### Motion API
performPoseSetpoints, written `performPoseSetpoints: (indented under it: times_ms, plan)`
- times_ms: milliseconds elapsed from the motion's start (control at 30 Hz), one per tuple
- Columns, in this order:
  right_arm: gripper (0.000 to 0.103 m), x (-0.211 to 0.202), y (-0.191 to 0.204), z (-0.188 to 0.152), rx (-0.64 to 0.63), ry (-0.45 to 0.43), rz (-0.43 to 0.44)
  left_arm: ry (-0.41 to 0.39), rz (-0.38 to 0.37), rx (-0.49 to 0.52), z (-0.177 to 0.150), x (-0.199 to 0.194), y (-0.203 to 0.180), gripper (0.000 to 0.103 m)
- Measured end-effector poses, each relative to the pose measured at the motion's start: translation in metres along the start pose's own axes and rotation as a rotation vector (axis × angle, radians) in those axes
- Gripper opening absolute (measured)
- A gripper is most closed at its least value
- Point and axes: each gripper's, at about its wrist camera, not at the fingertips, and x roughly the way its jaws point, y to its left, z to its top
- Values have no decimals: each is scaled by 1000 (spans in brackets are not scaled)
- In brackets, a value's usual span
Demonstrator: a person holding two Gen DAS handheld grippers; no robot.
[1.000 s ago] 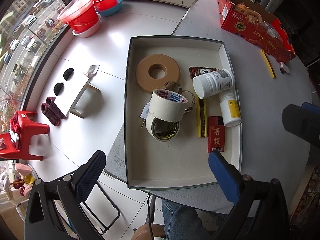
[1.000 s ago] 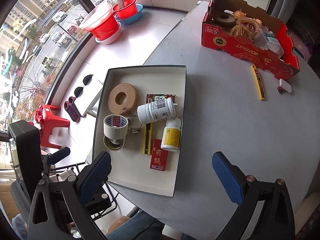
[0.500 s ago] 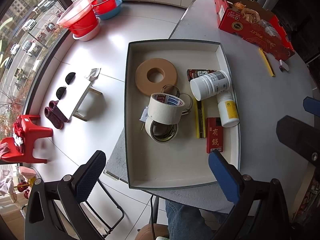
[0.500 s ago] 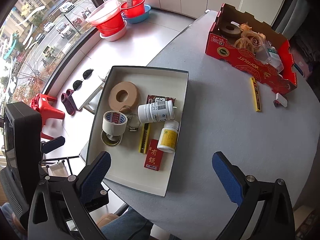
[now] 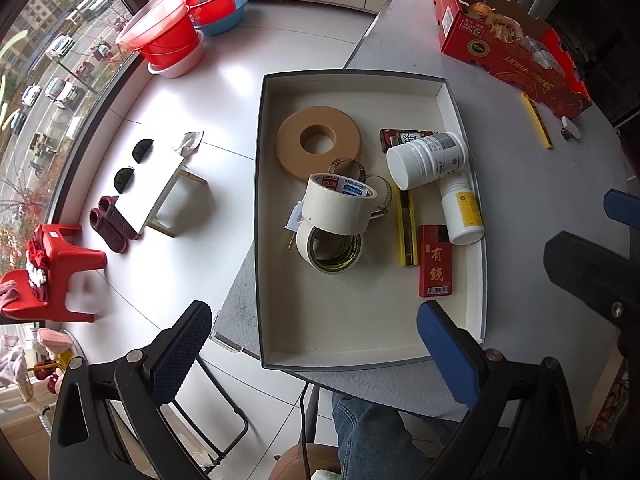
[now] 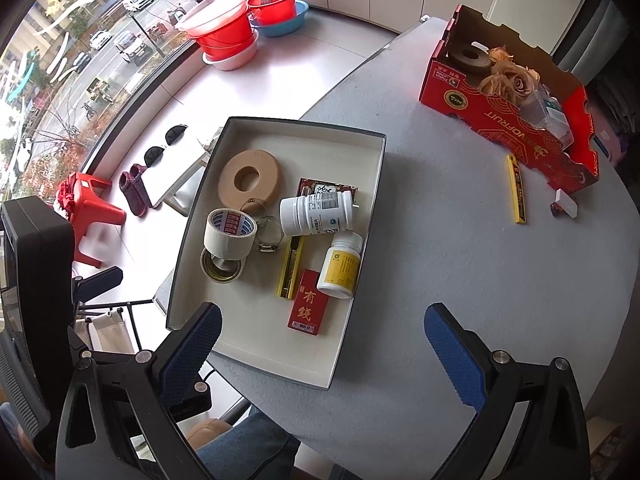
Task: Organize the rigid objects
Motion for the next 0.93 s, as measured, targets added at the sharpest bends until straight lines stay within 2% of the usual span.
performPoseSetpoints:
  times_ms: [933]
  plan:
    - [102, 2, 11, -3, -18, 5, -18, -9, -13, -28, -7, -1, 7, 102]
